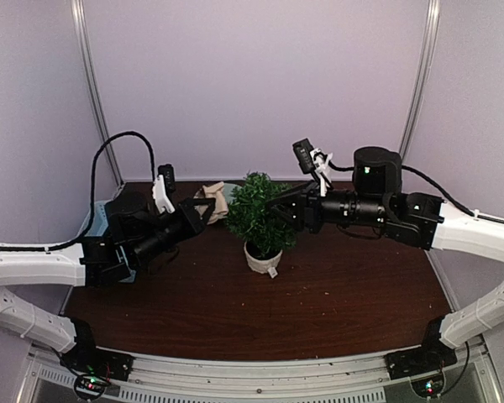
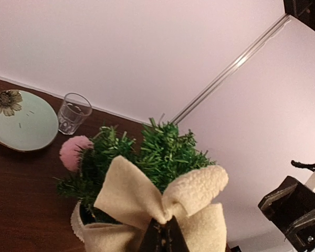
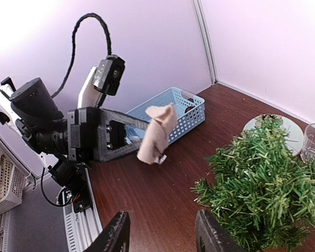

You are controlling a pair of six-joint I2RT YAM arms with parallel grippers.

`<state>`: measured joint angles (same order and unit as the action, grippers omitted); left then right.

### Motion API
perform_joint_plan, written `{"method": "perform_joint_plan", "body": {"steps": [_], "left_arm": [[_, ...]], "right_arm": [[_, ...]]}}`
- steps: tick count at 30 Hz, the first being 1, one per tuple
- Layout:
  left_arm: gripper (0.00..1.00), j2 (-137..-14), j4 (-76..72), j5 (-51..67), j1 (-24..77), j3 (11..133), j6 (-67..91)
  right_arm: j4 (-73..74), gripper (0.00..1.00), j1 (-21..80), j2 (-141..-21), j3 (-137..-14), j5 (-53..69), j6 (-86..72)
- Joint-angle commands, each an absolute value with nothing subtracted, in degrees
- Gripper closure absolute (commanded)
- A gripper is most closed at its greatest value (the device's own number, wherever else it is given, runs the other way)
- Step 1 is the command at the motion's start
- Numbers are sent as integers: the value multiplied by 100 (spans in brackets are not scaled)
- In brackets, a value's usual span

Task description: Decorate the small christmas tree

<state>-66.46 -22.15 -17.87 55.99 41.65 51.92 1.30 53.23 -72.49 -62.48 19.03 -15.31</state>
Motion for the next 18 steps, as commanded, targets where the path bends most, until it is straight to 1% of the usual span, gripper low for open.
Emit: {"method": "perform_joint_plan", "body": {"steps": [1,4,7,13,18], "left_arm": [[100,-6995,-3562,-1886,5848,4402,5089],[100,-7233,-3909,-1771,5932,4421,5113],[100,-7410,-4254,-1717,5999,4421,5114],[100,-7632,-4524,-1662,6137,4486,5141],[100,-7718,-4550,-1635,6198,4528,5165]], "right_arm": [[251,54,5606,-7460,-6512,1594,-1328],[213,47,5762,-7611,-6593,1535,-1327],[164,46,5808,-7759,-6644,1407,-1438],[74,48,5892,-8041,-6913,1116,-1379],[43,54,5913,-8255,-7106,823,-1311]]}}
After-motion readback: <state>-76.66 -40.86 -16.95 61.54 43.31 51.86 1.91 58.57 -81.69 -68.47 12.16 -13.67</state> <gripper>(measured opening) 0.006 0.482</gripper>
